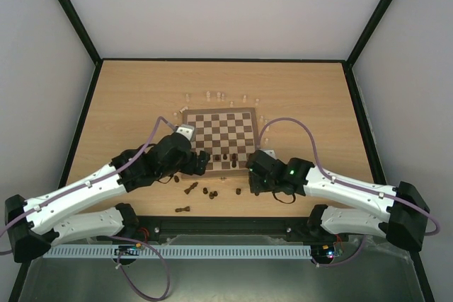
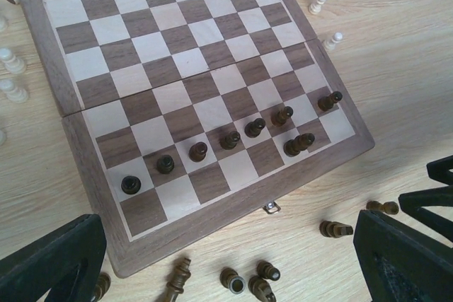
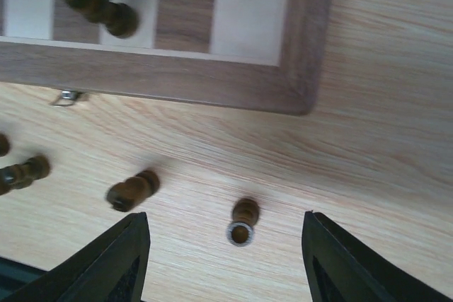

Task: Set up the chess pieces on the board
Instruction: Pick up the chess piece at the center of the board.

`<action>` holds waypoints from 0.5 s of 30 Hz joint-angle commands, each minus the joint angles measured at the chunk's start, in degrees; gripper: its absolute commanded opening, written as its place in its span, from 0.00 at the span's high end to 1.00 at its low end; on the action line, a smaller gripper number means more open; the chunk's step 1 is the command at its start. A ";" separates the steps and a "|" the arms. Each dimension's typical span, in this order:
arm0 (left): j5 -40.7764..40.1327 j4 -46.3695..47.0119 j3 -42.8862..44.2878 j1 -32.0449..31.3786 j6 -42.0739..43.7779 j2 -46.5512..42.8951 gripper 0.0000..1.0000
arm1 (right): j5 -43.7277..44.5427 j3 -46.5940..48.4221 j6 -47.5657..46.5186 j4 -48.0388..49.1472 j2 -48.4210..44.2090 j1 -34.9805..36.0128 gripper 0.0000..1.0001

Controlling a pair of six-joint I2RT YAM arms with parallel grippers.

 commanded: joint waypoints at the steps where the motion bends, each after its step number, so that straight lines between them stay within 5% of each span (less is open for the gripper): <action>1: 0.96 2.82 -0.93 0.69 2.11 1.91 0.01 | 2.71 -2.50 5.21 -5.27 -0.38 0.52 0.41; 15: 4.06 5.01 -2.17 2.93 4.38 4.27 0.01 | 0.07 -2.05 4.60 -3.76 7.77 3.41 0.57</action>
